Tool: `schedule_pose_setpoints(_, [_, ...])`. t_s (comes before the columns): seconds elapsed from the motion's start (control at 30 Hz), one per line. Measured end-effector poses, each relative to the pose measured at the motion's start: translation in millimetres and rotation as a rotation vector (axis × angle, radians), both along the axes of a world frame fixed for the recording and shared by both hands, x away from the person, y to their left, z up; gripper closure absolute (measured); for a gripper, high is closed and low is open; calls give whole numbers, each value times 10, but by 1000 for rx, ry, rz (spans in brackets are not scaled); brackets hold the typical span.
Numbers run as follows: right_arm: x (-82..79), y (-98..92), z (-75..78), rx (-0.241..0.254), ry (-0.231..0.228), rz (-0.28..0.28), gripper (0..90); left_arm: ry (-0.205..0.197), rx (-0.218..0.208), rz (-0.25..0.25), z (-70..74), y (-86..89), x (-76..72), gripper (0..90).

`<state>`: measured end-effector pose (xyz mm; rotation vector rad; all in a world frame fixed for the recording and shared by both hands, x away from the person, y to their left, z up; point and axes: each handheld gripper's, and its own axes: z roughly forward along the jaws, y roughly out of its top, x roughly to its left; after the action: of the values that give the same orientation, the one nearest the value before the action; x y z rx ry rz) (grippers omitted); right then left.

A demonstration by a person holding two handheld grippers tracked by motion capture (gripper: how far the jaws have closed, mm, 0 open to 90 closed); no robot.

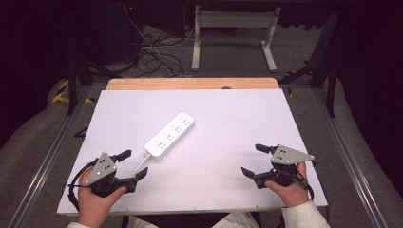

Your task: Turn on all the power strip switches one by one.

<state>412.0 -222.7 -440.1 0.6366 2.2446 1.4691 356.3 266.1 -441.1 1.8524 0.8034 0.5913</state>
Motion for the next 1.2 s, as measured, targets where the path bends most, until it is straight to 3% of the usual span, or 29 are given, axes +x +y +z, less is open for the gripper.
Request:
schedule_pose_setpoints(0.37, [-12, 0, 9, 7, -14, -1, 72, -12, 26, 1, 23, -5, -5, 191])
schedule_pose_setpoints(0.73, [-4, 46, -42, 32, -18, 2, 71, -3, 17, -7, 116, -7, 0, 215])
schedule_pose_setpoints(0.87, [-5, 41, -52, 20, -19, 20, 164, 16, 19, -11, 158, -12, 35, 226])
schedule_pose_setpoints(1.03, [8, 60, -87, 19, -3, 24, 182, 47, 14, -23, 201, -13, 97, 261])
schedule_pose_setpoints(1.2, [10, 67, -93, 15, -1, 25, 197, 72, 46, -44, 295, -51, 204, 306])
